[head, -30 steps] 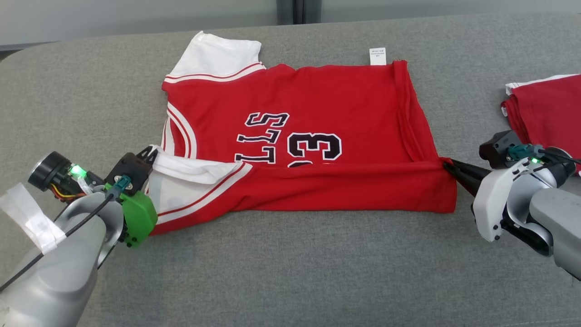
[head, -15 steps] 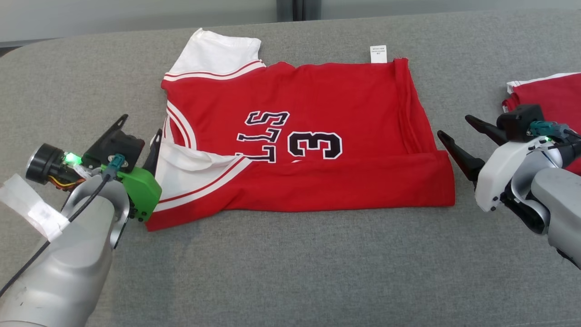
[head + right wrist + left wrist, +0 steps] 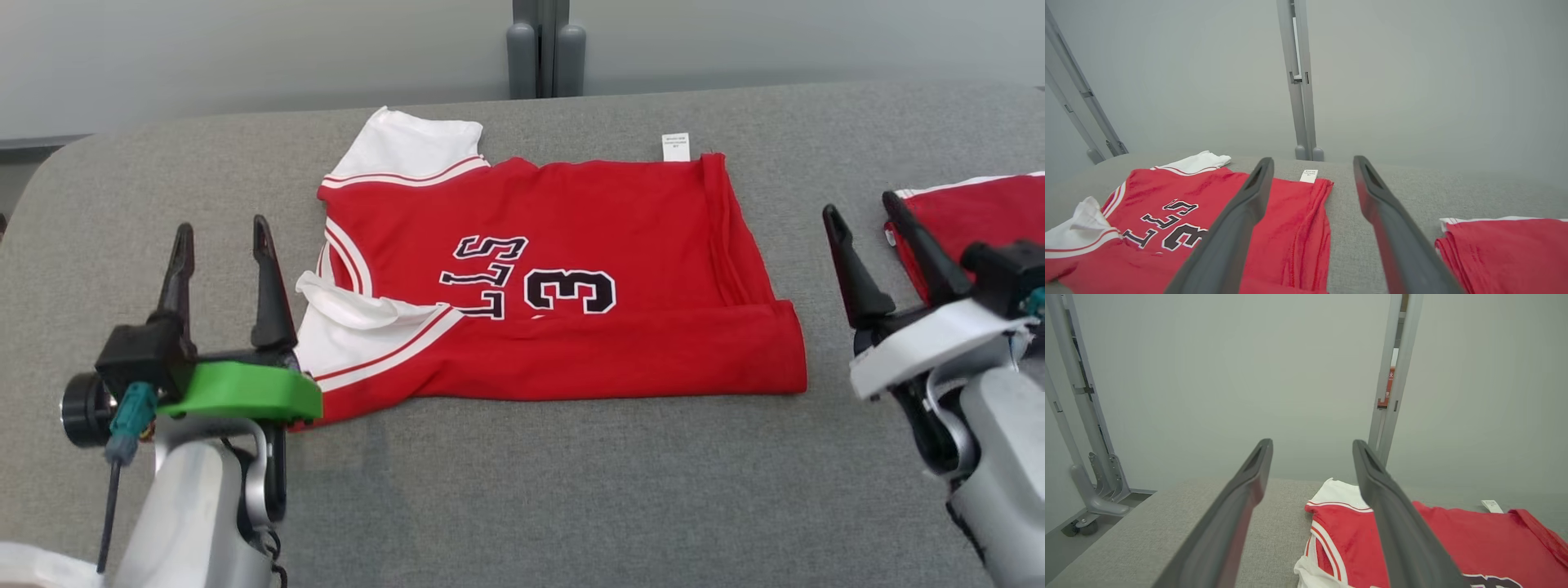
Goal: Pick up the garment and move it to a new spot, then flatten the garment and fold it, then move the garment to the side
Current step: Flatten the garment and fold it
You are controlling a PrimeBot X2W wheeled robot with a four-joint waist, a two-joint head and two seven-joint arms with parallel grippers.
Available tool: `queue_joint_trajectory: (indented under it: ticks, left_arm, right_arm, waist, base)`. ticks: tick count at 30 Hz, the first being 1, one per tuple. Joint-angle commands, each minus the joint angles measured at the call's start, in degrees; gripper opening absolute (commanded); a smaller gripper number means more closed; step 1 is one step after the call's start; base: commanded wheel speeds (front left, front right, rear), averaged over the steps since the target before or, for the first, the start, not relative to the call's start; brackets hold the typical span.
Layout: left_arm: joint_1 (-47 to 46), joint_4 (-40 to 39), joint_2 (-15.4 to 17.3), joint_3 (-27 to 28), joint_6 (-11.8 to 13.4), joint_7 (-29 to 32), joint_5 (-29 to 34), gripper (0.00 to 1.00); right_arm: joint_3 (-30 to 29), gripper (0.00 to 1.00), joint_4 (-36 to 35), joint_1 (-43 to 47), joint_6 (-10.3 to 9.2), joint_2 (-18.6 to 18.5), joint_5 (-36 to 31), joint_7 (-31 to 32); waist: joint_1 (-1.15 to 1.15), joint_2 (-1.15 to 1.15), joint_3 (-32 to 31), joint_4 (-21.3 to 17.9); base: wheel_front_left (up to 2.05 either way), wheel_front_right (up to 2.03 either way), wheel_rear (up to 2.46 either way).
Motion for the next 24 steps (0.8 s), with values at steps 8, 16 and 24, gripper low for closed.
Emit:
queue_joint_trajectory:
  ticks: [8,16,24]
  left_arm:
    - [11.90,-2.89,-5.84,5.31,-3.03,0.04,6.00,1.00]
    - [12.45,1.69,-6.88,9.13,-2.13,0.04,9.48,1.00]
    - [8.65,15.90,-7.08,9.88,1.81,0.04,12.43,1.00]
  right_arm:
    - [-13.74,1.00,-11.67,14.69,-0.04,13.18,-11.64,-0.14]
    - [-14.01,1.00,-13.94,16.60,-0.03,16.92,-11.55,-0.14]
    - [-12.76,1.00,-13.68,15.70,-0.03,15.65,-11.72,-0.14]
  waist:
    - [0.00,0.00,-2.27,-1.13]
    - [0.00,0.00,-1.34,-3.23]
    - [0.00,0.00,0.47,-4.63]
  base:
    - [0.00,0.00,0.00]
    - [0.00,0.00,0.00]
    - [0.00,0.00,0.00]
